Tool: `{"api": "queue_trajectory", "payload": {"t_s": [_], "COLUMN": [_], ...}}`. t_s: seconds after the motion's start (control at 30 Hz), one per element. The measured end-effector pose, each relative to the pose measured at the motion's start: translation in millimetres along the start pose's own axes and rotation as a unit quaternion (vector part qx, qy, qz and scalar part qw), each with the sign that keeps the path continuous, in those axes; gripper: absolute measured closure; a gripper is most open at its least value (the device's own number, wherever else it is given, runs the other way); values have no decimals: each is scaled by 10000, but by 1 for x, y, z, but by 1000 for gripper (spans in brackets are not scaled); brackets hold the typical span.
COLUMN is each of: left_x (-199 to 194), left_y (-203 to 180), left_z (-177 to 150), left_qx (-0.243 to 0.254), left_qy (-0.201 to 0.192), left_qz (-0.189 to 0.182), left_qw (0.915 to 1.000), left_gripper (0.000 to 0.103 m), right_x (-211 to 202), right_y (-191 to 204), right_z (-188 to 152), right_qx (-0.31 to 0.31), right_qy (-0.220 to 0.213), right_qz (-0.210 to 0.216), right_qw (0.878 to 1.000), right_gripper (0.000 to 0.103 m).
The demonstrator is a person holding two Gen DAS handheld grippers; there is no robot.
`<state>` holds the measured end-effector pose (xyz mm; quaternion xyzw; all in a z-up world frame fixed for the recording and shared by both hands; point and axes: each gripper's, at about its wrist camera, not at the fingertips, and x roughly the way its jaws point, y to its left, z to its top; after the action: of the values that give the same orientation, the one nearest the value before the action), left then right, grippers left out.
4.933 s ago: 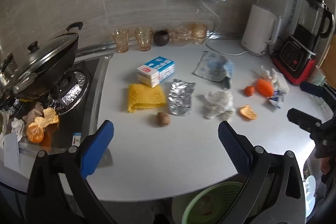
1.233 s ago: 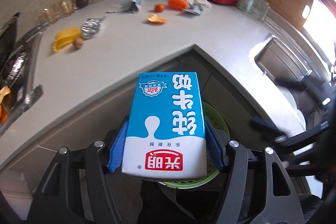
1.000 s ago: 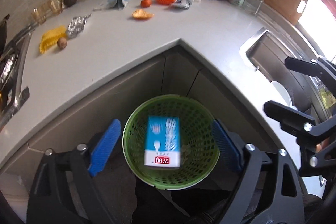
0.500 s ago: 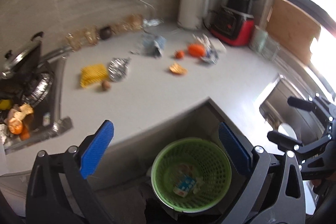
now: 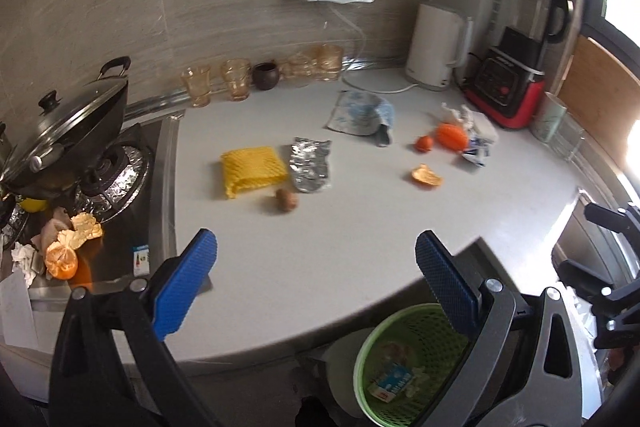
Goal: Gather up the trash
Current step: 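Grasp the yellow foam net with the left tool while the right tool grasps the foil blister pack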
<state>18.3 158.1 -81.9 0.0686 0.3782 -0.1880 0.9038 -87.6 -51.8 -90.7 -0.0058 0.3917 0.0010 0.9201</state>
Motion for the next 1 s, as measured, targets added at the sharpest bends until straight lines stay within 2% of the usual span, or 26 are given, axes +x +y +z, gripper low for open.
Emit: {"api": "queue_trajectory", "payload": {"t_s": [0.13, 0.37, 0.5, 0.73, 0.87, 0.93, 0.97, 1.0], "left_x": [29, 102, 158, 232, 269, 280, 279, 281], "left_y": [25, 77, 102, 123, 124, 123, 121, 117], "left_z": [12, 41, 54, 64, 64, 62, 63, 63], "left_qx": [12, -157, -316, -514, -565, -594, -523, -429], "left_qy": [54, 308, 620, 1035, 1408, 1536, 1433, 1485], "left_qz": [62, 48, -2, -227, -366, -419, -340, -380], "left_qw": [10000, 9994, 9976, 9930, 9878, 9855, 9877, 9872], "left_gripper": [8, 8, 8, 10, 20, 32, 37, 50], "right_x": [25, 84, 122, 182, 212, 221, 225, 229], "right_y": [7, 25, 33, 44, 48, 49, 50, 50], "right_z": [19, 64, 89, 118, 129, 132, 133, 134], "right_qx": [142, 280, 413, 428, 483, 526, 545, 571], "right_qy": [68, 152, 287, 544, 699, 753, 772, 799], "right_qz": [-56, -197, -230, -360, -374, -373, -374, -372], "right_qw": [9999, 9993, 9985, 9969, 9957, 9951, 9948, 9945], "right_gripper": [11, 11, 11, 11, 11, 11, 11, 11]}}
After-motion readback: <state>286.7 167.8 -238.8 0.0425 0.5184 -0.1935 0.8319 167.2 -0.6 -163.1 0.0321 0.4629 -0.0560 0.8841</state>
